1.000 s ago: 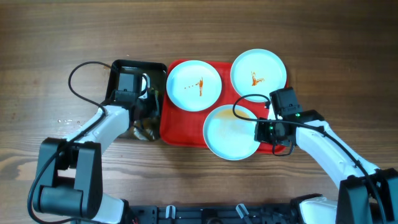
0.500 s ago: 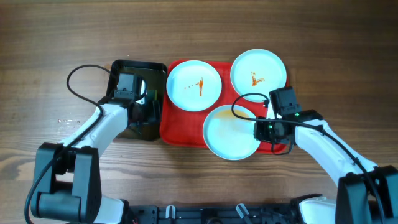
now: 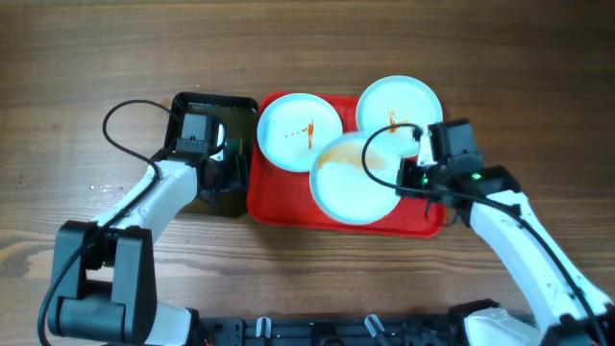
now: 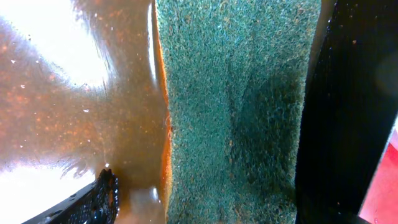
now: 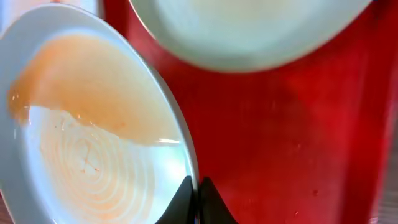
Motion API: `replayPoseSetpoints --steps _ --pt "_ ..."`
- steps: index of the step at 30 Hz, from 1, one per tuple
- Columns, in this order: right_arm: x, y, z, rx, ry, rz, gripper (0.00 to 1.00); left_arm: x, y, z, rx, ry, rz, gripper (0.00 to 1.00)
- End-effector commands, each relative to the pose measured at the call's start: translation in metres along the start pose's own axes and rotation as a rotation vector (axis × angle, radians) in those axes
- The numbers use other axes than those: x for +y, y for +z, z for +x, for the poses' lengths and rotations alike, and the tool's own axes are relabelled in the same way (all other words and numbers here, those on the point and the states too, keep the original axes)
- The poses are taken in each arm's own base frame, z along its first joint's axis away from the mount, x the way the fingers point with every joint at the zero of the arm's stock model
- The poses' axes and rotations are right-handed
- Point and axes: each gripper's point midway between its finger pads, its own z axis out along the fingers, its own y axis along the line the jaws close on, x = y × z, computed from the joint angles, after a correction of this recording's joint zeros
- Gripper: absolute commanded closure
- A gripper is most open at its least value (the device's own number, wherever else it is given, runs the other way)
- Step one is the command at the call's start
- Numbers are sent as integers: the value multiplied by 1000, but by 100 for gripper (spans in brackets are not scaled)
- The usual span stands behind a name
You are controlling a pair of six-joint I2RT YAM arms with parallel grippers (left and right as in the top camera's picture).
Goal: Clean dirty plates on tray and stack at the side
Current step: 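Lift the cleaned front plate and place it right of the tray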
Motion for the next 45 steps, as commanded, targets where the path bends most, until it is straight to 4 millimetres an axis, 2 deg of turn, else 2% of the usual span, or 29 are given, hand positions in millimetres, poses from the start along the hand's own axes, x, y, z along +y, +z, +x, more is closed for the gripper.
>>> replayPoseSetpoints --steps 1,4,7,9,11,15,19,23,31,38,40,42,45 --pt "-1 -28 -38 -128 -46 71 96 -1 -5 -6 -19 1 3 19" --pt "-8 -42 -60 -222 -79 211 96 -1 -5 -6 -19 1 3 18" --pt "-1 -45 -68 -277 -154 266 96 -1 -5 -6 -19 1 3 18" --pt "-3 -49 -70 -309 -181 346 96 -1 -5 -6 -19 1 3 18" --pt "-11 -64 -79 -371 -273 517 96 -1 -5 -6 -19 1 3 18" --pt "-4 -79 -91 -417 -480 665 96 -1 -5 -6 -20 1 3 18" --pt "6 -87 -98 -426 -642 732 96 -1 -5 -7 -23 1 4 18" --pt "3 -104 -109 -457 -703 861 96 -1 -5 -7 -25 1 5 19" --pt "8 -116 -123 -472 -814 940 96 -2 -5 -9 -31 2 6 19" --pt "9 -118 -126 -528 -717 913 96 -2 -5 -9 -33 1 7 19" --pt "10 -112 -124 -569 -605 827 96 -2 -5 -9 -33 2 7 19" --pt "7 -97 -119 -570 -449 689 96 -2 -5 -9 -33 2 7 19" --pt "-26 -79 -106 -508 -127 553 96 -2 -5 -9 -33 2 7 19"
